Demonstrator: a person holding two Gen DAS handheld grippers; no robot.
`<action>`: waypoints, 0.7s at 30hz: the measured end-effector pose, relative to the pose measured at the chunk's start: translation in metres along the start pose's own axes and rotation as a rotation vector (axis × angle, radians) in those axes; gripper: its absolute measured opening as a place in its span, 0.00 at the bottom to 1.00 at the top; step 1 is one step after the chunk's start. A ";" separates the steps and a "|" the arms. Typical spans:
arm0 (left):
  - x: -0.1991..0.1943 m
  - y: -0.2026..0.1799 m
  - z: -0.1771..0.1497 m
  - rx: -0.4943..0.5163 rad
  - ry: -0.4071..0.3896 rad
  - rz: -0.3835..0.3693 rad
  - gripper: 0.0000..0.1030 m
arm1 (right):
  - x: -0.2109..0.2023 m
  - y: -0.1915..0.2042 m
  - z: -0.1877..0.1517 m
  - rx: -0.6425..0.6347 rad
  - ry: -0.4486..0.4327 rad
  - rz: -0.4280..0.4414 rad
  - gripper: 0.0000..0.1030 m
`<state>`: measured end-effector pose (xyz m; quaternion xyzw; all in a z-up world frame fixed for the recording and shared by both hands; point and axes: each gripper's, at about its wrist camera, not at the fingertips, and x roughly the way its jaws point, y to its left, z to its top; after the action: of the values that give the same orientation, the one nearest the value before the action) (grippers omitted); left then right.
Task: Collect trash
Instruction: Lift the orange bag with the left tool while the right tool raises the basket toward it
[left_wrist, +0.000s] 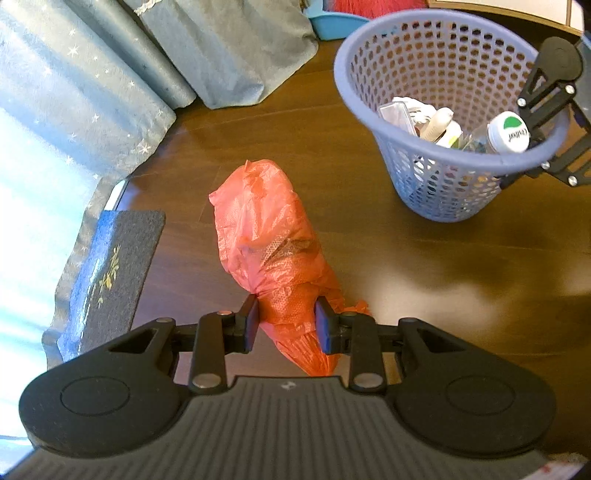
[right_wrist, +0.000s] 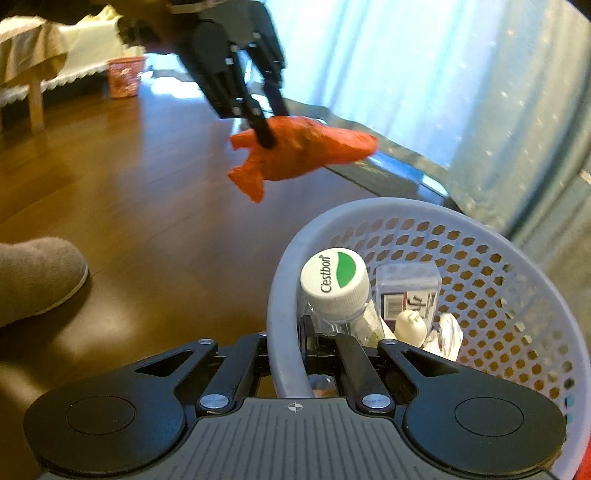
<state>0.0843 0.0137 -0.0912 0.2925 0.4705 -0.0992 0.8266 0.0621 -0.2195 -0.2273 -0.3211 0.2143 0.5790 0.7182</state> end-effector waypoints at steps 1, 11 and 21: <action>-0.001 0.000 0.003 0.003 -0.005 -0.005 0.26 | -0.002 -0.003 0.000 -0.003 -0.001 0.000 0.00; -0.007 -0.006 0.032 0.010 -0.071 -0.050 0.26 | -0.021 -0.004 -0.009 -0.006 0.000 0.034 0.00; -0.024 -0.006 0.061 -0.007 -0.158 -0.120 0.26 | -0.026 0.001 -0.006 0.035 0.045 0.026 0.04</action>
<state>0.1128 -0.0293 -0.0493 0.2521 0.4207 -0.1695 0.8548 0.0548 -0.2416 -0.2138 -0.3187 0.2447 0.5769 0.7112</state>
